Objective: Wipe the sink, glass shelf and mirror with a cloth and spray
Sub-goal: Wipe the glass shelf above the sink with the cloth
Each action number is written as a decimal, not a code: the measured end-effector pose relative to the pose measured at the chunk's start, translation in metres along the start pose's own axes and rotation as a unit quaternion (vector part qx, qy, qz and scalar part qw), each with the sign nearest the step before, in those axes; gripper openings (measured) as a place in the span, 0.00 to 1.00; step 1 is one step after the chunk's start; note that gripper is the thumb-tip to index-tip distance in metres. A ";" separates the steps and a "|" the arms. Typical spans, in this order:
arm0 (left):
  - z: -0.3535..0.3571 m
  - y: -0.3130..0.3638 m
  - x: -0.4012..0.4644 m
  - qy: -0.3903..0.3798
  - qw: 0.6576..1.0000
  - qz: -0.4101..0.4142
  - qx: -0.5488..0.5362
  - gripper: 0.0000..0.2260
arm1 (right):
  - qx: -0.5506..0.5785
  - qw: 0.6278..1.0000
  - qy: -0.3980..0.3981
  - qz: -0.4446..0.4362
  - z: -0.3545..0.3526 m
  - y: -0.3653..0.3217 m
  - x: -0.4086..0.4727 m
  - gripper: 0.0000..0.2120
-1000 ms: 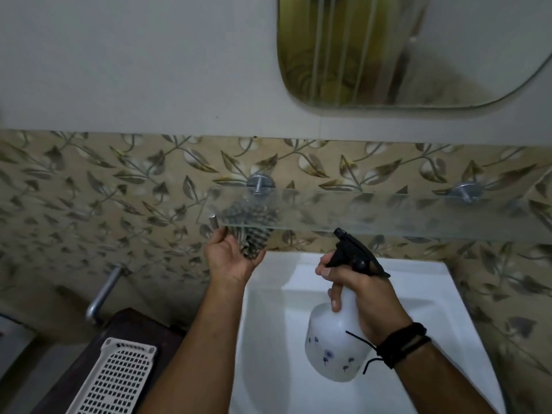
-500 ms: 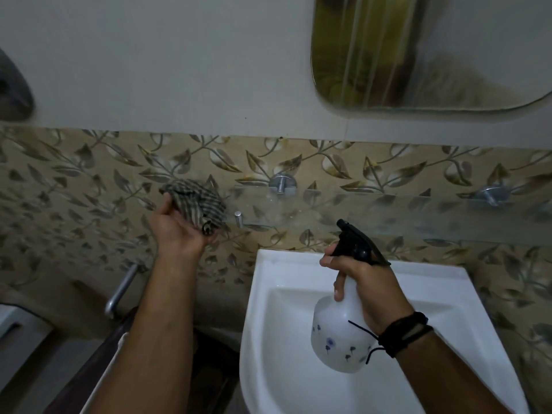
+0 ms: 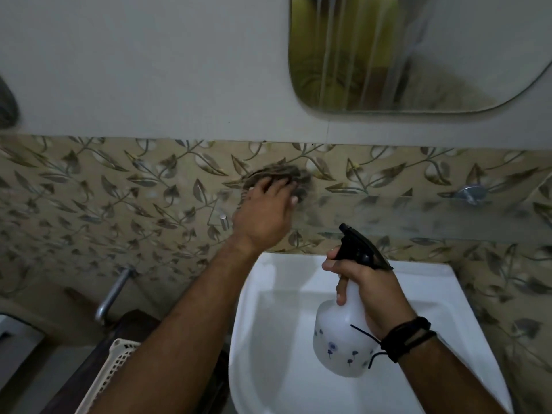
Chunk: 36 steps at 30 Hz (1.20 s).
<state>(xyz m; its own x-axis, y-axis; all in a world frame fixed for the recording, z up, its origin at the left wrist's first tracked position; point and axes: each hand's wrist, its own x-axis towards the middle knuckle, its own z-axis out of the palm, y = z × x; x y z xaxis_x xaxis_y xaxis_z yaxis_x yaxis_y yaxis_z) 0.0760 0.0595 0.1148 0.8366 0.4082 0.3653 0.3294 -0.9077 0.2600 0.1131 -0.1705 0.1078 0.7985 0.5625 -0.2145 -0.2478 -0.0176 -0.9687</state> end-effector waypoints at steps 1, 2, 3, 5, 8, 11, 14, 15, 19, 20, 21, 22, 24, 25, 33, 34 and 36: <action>0.006 0.004 -0.001 -0.016 0.999 -0.002 0.052 0.23 | 0.000 1.000 0.002 -0.001 -0.002 0.000 0.000 0.06; 0.008 0.008 -0.001 -0.022 0.997 -0.011 0.073 0.23 | 0.001 1.000 0.002 -0.003 -0.004 -0.001 -0.001 0.06; 0.007 0.013 0.000 -0.027 0.997 -0.024 0.075 0.23 | 0.002 1.000 0.001 -0.005 -0.006 -0.002 -0.001 0.06; 0.008 0.023 0.001 -0.045 0.995 -0.054 0.067 0.23 | 0.000 1.000 -0.001 -0.009 -0.009 -0.003 -0.003 0.05; 0.012 0.045 -0.003 -0.067 0.991 -0.093 0.065 0.24 | 0.003 1.000 -0.003 -0.012 -0.016 -0.005 -0.006 0.06; 0.017 0.068 -0.007 -0.067 0.990 -0.115 0.047 0.25 | 0.012 1.000 0.004 -0.009 -0.027 -0.006 -0.009 0.05; 0.027 0.094 -0.005 -0.072 0.992 -0.094 0.045 0.25 | 0.021 0.999 0.024 -0.016 -0.044 -0.010 -0.013 0.04; 0.030 0.105 -0.004 -0.074 0.993 -0.080 0.041 0.25 | 0.026 0.999 0.031 -0.019 -0.051 -0.013 -0.015 0.05; 0.050 0.160 0.006 -0.081 0.996 -0.025 0.029 0.26 | 0.034 0.998 0.054 -0.020 -0.086 -0.022 -0.018 0.02; 0.055 0.175 0.008 -0.090 0.996 -0.016 0.023 0.26 | 0.037 0.997 0.058 -0.018 -0.096 -0.023 -0.019 0.02; 0.060 0.188 0.009 -0.097 0.995 -0.007 0.017 0.27 | 0.041 0.997 0.063 -0.017 -0.106 -0.025 -0.021 0.03; 0.065 0.200 0.010 -0.101 0.995 0.002 0.012 0.27 | 0.041 0.996 0.071 -0.016 -0.115 -0.027 -0.022 0.03; 0.072 0.218 0.012 -0.107 0.994 0.009 0.002 0.28 | 0.041 0.995 0.093 -0.022 -0.134 -0.030 -0.024 0.03; 0.074 0.225 0.013 -0.115 0.993 0.006 -0.001 0.30 | 0.040 0.993 0.105 -0.028 -0.144 -0.031 -0.025 0.04; 0.100 0.301 0.040 -0.210 0.975 0.077 0.014 0.33 | 0.065 0.983 0.161 -0.054 -0.200 -0.044 -0.030 0.03; 0.106 0.313 0.044 -0.220 0.972 0.084 0.010 0.33 | 0.066 0.982 0.167 -0.056 -0.205 -0.046 -0.032 0.03; 0.113 0.330 0.050 -0.237 0.967 0.096 0.008 0.34 | 0.072 0.980 0.176 -0.054 -0.213 -0.050 -0.035 0.04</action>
<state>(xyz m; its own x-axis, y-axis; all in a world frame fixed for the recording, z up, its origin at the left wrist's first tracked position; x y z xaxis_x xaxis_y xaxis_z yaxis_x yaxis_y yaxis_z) 0.2764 -0.2309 0.1183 0.9884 0.1447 -0.0455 0.1511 -0.9652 0.2134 0.2142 -0.3655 0.1374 0.9577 0.2345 -0.1666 -0.2066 0.1574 -0.9657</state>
